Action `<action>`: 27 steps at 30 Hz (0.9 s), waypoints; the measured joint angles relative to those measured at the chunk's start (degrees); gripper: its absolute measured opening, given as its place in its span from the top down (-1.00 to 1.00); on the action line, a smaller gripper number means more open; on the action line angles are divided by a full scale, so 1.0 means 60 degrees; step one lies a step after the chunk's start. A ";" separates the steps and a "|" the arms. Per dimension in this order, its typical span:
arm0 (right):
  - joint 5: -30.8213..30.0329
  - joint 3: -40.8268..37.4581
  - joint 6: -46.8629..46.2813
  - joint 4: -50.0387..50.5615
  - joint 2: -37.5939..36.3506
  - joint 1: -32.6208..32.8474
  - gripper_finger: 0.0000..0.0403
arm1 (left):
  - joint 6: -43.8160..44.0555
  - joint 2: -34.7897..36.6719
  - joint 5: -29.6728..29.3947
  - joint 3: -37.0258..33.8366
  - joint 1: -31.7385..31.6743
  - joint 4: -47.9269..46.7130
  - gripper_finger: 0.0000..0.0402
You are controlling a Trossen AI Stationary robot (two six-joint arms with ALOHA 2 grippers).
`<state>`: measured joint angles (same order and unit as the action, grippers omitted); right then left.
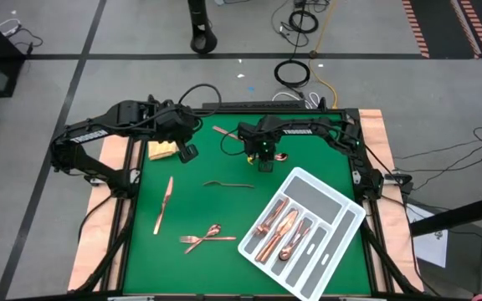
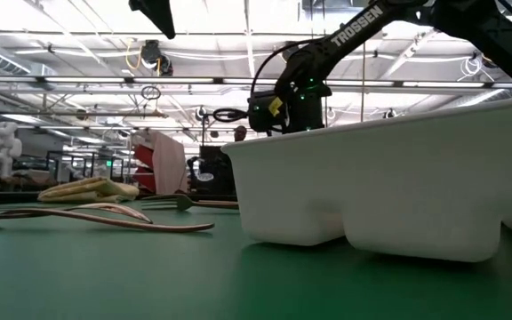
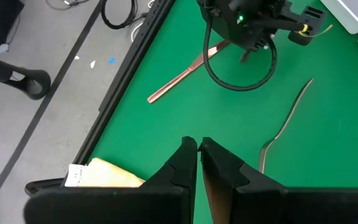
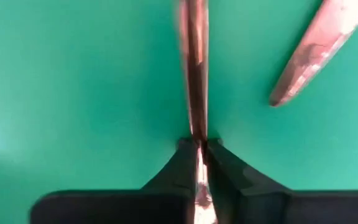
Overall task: Sort silverware
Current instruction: Put the bronze spoon into the silverware tray
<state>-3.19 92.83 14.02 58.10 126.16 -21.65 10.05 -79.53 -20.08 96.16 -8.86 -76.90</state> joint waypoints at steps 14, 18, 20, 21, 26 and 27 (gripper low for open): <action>-0.0040 0.0993 -0.2667 0.0500 -0.0006 -0.0025 1.00 | 0.0000 0.0000 0.0021 0.0000 0.0000 -0.0008 0.84; 0.0036 0.1593 -0.3588 0.1065 -0.0291 -0.0031 1.00 | 0.0000 0.0000 0.0081 0.0000 0.0074 -0.0022 0.84; 0.0215 0.1963 -0.4305 0.1640 -0.0454 -0.0068 1.00 | 0.0007 0.0000 0.0096 0.0000 0.0127 -0.0022 0.84; 0.0425 0.2117 -0.4751 0.1998 -0.0591 -0.0082 1.00 | 0.0017 0.0000 0.0112 0.0000 0.0169 -0.0025 0.84; 0.0983 0.1824 -0.6869 0.2495 -0.2371 0.0119 1.00 | 0.0253 0.0000 0.0177 0.0000 0.0481 -0.0025 0.84; 0.0965 0.1607 -0.7347 0.2522 -0.2935 0.0240 1.00 | 0.0252 0.0000 0.0177 0.0000 0.0547 -0.0025 0.84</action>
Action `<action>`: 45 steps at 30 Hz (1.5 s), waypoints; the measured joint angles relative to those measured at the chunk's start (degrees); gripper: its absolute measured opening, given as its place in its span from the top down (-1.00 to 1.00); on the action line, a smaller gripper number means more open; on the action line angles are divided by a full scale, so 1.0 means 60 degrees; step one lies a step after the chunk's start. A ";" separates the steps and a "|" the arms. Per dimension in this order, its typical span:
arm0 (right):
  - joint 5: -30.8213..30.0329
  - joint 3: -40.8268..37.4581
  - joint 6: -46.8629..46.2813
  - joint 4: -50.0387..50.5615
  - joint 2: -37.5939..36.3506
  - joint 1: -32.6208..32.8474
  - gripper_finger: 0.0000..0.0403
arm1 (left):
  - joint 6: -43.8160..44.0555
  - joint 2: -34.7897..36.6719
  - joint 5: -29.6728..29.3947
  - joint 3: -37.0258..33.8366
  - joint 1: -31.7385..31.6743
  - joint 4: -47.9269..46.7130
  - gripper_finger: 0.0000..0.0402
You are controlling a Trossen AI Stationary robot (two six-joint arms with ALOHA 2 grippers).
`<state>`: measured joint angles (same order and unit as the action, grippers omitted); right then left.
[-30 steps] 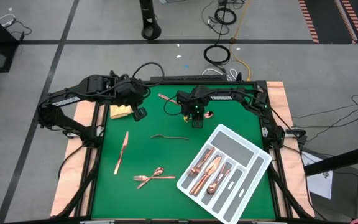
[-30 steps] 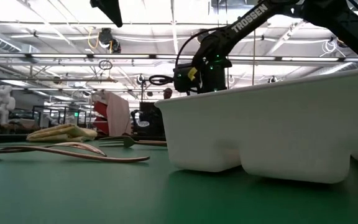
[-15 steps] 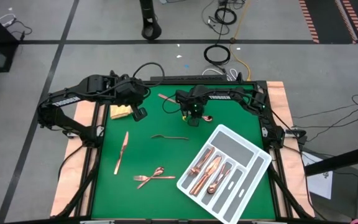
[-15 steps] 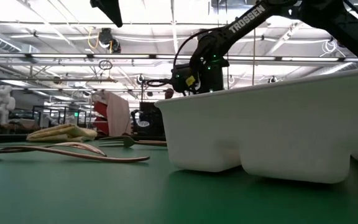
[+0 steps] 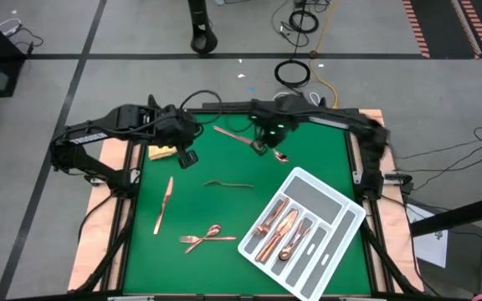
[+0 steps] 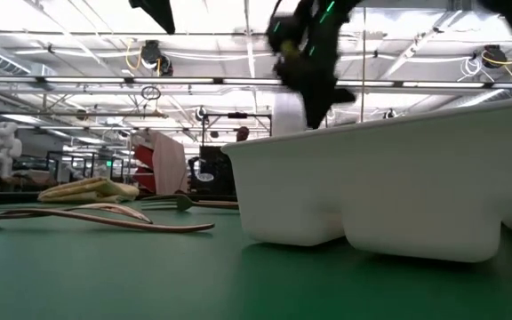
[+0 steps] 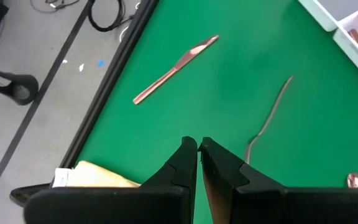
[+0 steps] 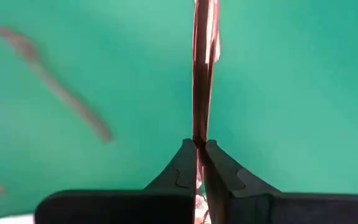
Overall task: Sort silverware
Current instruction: Put the bronze spoon into the silverware tray
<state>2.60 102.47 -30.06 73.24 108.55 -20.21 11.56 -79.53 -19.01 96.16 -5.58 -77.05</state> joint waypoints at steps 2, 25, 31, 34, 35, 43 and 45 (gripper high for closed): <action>-0.0167 -0.0561 -0.1339 -0.0017 -0.1227 0.0364 1.00 | -0.0003 0.0010 0.0002 0.0000 0.0120 -0.0001 0.84; -0.6052 -0.6331 -1.6569 -0.3797 -0.4188 0.9960 1.00 | 0.1019 0.0051 -0.0027 0.0000 0.0811 0.0799 0.84; -0.5867 -0.5105 -1.6604 -0.3692 -0.2674 0.9869 1.00 | 0.0602 0.0051 -0.0032 0.0000 0.0815 0.0771 0.84; -0.4064 -0.4085 -1.6857 -0.1964 -0.2061 0.9777 1.00 | 0.0221 0.0051 0.0165 0.0000 0.0819 0.0753 0.84; -0.3430 -0.3687 -1.6943 -0.1176 -0.1791 0.9759 1.00 | 0.0078 0.0051 0.0238 0.0000 0.0819 0.0753 0.84; -0.0679 -0.1543 -1.7137 0.1847 -0.0432 0.9300 1.00 | -0.0573 0.0045 0.0654 0.0000 0.0820 0.0753 0.84; -0.0584 -0.1530 -1.7140 0.1375 -0.0226 0.9252 1.00 | -0.0718 0.0036 0.0657 0.0000 0.0819 0.0753 0.84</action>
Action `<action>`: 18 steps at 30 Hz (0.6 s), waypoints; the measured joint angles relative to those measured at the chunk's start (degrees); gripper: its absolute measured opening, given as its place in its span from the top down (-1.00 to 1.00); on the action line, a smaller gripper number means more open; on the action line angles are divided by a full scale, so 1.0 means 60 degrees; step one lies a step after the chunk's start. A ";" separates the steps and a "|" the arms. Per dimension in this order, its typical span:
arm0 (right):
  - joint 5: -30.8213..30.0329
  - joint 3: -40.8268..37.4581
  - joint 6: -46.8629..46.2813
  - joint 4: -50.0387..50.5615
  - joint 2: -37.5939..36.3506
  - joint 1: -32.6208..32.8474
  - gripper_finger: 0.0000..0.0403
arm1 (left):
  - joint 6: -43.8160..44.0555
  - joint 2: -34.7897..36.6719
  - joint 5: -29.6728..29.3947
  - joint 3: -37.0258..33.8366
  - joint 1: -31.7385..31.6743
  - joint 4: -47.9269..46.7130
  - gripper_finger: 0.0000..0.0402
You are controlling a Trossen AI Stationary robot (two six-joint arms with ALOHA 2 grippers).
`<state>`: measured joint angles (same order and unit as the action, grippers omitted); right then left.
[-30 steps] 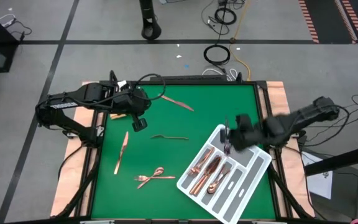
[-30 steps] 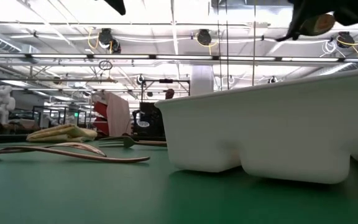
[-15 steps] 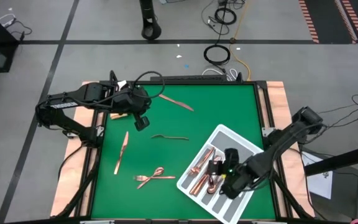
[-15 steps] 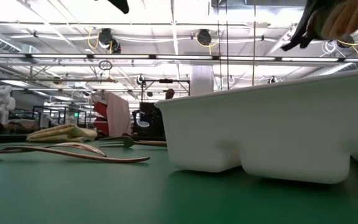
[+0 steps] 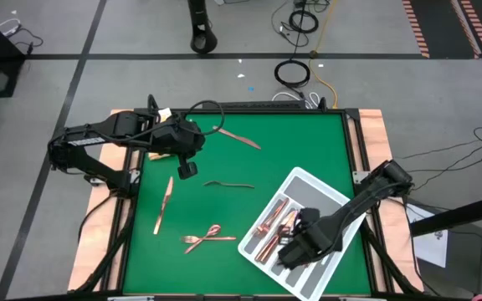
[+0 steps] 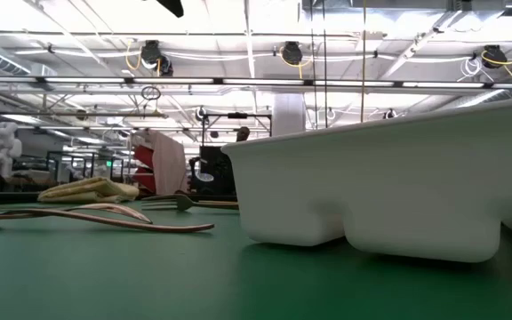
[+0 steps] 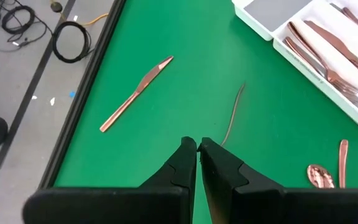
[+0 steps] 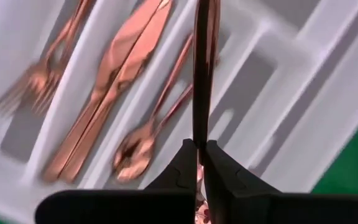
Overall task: Sort silverware
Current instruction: Put the bronze spoon into the silverware tray
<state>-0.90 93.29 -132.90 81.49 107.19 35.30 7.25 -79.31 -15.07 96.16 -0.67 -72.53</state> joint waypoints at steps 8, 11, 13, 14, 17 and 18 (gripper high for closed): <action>0.0744 0.0004 -0.0128 -0.0671 0.1229 -0.0415 1.00 | -0.0102 -0.0007 0.0238 0.0000 0.0002 0.0000 0.84; 0.0621 0.0019 -0.0116 -0.1027 0.1376 -0.0679 1.00 | -0.0114 -0.0007 0.0251 0.0000 0.0000 0.0000 0.84; 0.0566 0.0015 -0.0110 -0.1060 0.1498 -0.0830 1.00 | -0.0114 -0.0007 0.0251 0.0000 0.0000 -0.0004 0.84; 0.0511 0.0010 -0.0110 -0.0941 0.1516 -0.0893 1.00 | -0.0114 -0.0007 0.0251 0.0000 0.0000 -0.0004 0.84; 0.0348 0.0012 -0.0102 -0.0589 0.1490 -0.1104 1.00 | -0.0114 -0.0011 0.0251 0.0000 0.0001 -0.0010 0.84; 0.0331 0.0012 -0.0096 -0.0447 0.1490 -0.1151 1.00 | -0.0114 -0.0011 0.0251 0.0000 0.0001 -0.0013 0.84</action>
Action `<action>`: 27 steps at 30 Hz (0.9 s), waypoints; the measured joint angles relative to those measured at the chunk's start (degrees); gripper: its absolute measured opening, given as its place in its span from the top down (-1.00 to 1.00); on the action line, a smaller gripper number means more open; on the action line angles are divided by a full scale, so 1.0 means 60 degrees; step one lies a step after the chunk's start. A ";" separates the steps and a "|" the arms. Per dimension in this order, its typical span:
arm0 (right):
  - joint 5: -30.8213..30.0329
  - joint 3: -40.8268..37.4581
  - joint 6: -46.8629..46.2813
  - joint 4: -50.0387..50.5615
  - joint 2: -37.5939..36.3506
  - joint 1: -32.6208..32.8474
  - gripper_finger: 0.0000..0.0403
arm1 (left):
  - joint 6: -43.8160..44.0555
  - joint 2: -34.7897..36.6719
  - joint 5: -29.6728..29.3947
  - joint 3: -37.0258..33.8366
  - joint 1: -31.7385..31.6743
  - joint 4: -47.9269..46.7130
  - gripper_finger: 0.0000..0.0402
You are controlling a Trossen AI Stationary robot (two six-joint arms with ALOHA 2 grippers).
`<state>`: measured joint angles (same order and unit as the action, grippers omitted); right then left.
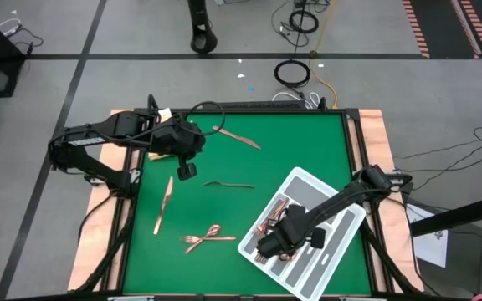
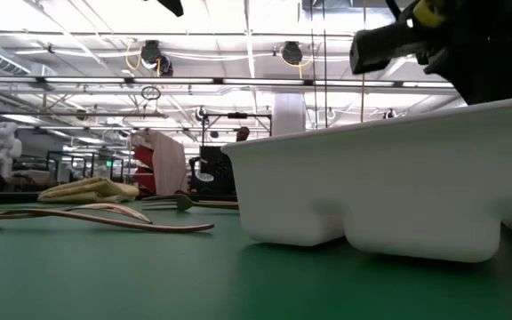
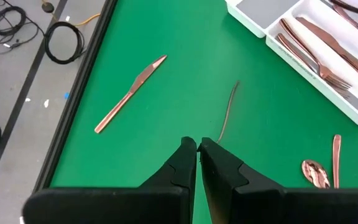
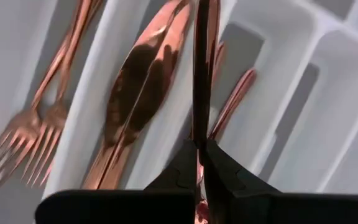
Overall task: Sort silverware
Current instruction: Put the bronze spoon into the silverware tray, then put the bronze fork into the silverware tray
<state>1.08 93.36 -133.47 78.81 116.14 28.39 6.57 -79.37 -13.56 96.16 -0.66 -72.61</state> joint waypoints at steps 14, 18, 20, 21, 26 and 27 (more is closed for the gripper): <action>0.0592 -0.1369 -0.0228 -0.1791 -0.0011 -0.0097 0.94 | -0.0474 -0.0001 -0.0004 0.0000 -0.0001 -0.0063 0.84; 0.0646 -0.1370 -0.0186 -0.1842 -0.0025 -0.0098 0.73 | -0.0477 -0.0004 -0.0004 0.0000 -0.0001 -0.0063 0.84; 0.0645 -0.1354 -0.0142 -0.1794 -0.0036 -0.0073 0.60 | -0.0483 -0.0004 -0.0004 0.0000 -0.0001 -0.0063 0.84; 0.0646 -0.1289 -0.0118 -0.1722 -0.0043 -0.0044 0.53 | -0.0493 -0.0004 -0.0004 0.0000 0.0001 -0.0063 0.84; 0.0182 -0.0607 0.0205 -0.1378 -0.0136 0.0128 0.25 | -0.0825 0.0037 -0.0042 0.0000 -0.0001 -0.0444 0.84; -0.0270 -0.0353 0.0334 -0.1323 -0.0167 0.0170 0.21 | -0.0935 0.0075 -0.0100 0.0000 -0.0001 -0.0613 0.84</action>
<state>-0.54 91.24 -131.47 70.87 115.13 29.41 0.96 -78.92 -14.16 96.16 -0.67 -76.29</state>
